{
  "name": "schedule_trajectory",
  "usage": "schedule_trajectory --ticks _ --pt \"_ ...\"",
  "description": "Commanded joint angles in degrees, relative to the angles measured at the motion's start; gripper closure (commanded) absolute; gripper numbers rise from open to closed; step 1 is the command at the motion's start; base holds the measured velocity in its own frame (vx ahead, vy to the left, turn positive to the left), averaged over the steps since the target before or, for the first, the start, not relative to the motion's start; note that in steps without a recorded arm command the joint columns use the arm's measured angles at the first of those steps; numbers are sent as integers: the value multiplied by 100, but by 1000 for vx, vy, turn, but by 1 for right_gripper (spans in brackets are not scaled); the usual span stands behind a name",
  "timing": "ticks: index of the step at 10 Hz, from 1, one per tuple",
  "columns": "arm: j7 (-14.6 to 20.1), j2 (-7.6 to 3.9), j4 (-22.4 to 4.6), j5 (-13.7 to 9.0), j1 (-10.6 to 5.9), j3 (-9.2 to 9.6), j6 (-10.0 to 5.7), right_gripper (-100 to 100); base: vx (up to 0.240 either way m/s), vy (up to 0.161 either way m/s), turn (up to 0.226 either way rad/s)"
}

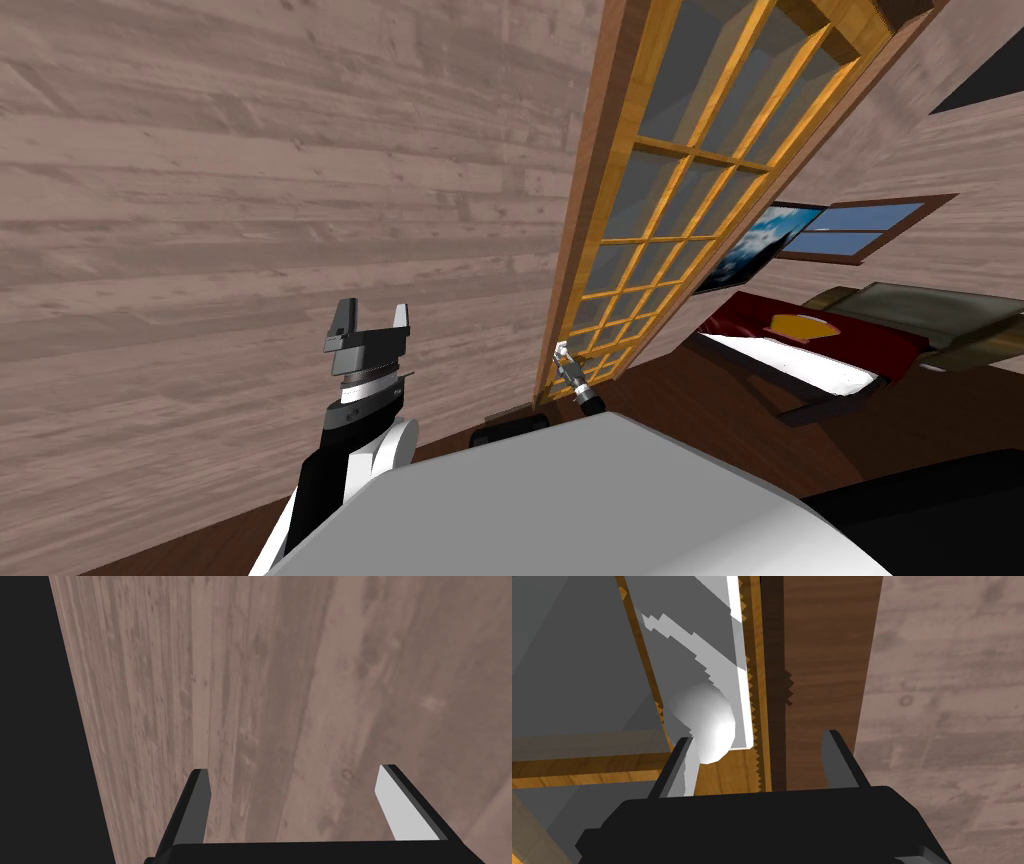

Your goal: Pull the door open

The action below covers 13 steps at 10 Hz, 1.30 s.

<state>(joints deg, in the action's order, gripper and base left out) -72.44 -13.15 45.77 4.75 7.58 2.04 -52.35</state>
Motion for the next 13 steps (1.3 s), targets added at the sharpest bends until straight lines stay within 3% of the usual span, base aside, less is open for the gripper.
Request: schedule_trajectory --ticks 1,2,7,8,13 --pt "0 0 0 0 0 0 0 -100 31 -11 -26" --pt "0 0 0 0 0 0 0 100 -36 9 -12" --pt "0 0 0 0 0 0 0 100 -3 0 7" --pt "34 -86 7 -13 43 -14 -47 -100 -120 27 49" --pt "123 -310 37 -48 124 -51 -157 -100 -191 6 8"
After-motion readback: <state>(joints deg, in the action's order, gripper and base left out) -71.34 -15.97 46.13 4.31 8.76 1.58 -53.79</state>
